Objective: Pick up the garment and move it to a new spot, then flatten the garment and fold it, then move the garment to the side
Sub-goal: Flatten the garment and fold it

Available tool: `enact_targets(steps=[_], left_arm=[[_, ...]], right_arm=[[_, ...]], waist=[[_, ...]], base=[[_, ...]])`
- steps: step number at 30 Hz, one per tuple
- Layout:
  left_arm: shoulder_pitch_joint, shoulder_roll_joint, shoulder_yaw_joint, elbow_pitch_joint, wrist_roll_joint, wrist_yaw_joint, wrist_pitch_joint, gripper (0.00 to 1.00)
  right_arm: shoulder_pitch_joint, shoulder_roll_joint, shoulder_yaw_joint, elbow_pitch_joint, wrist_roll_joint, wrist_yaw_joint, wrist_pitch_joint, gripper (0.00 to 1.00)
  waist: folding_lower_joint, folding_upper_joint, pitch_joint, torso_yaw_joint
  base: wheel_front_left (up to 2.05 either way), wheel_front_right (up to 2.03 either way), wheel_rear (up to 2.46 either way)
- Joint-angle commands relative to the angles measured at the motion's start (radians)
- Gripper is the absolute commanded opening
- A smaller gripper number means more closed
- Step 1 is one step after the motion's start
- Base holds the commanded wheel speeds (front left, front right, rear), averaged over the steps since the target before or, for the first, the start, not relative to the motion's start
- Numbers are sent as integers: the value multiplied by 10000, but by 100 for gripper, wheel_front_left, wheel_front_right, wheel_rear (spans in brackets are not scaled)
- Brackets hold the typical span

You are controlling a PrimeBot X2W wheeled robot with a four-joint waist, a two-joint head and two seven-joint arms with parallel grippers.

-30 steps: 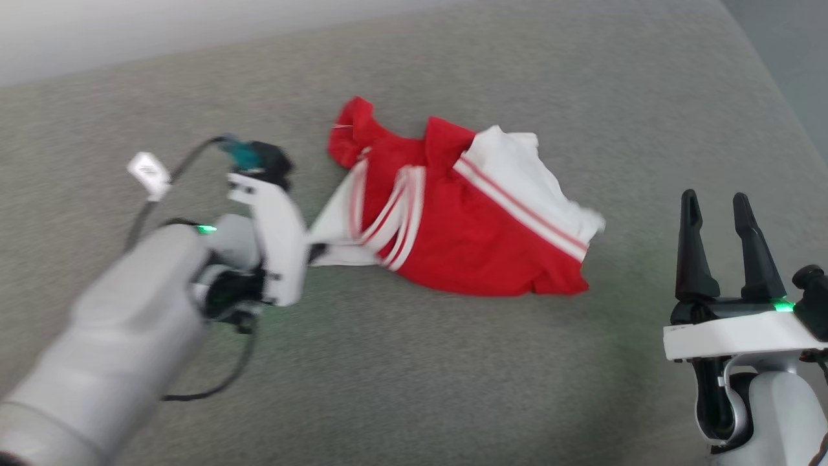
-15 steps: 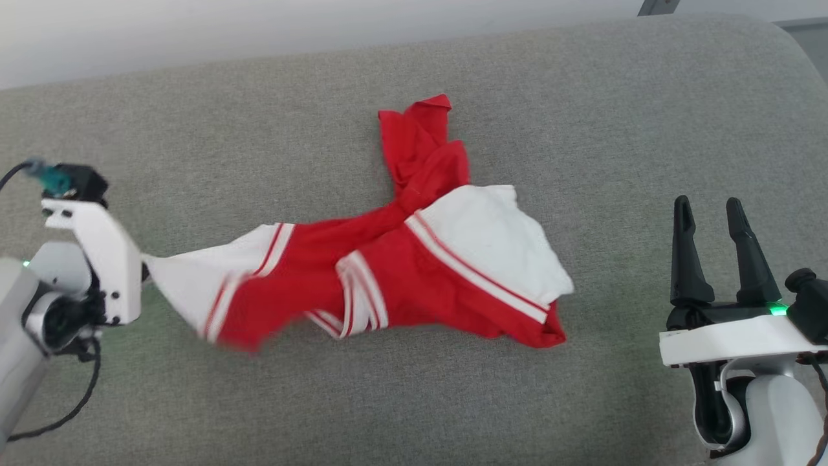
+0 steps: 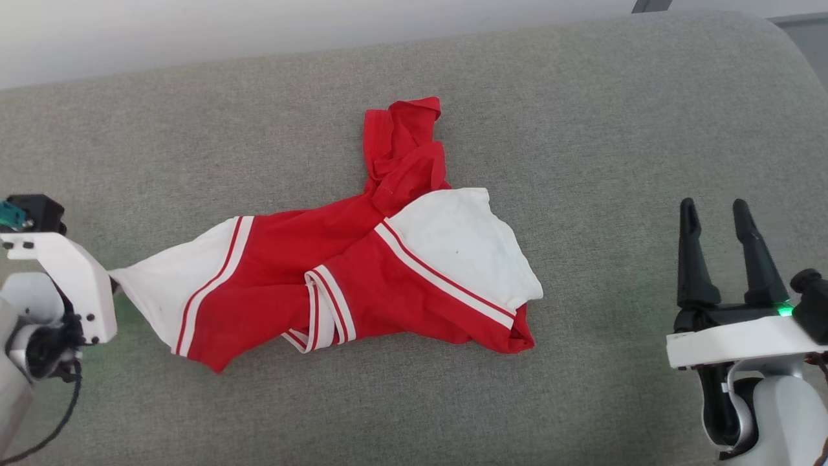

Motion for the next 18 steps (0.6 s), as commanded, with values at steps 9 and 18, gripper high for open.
enact_targets(steps=[9,18], left_arm=[[278,-405,52,475,316,-95,-1598,100],[944,-1032,204,141,1001,651,-4681,100]], right_arm=[[-34,-614,875,500,-46,-1,-54,100],[-551,-1972,2376,1504,429,-1,941,100]], waist=[[0,0,-201,323],[0,0,-542,1310]], base=[[0,0,0],[0,0,0]])
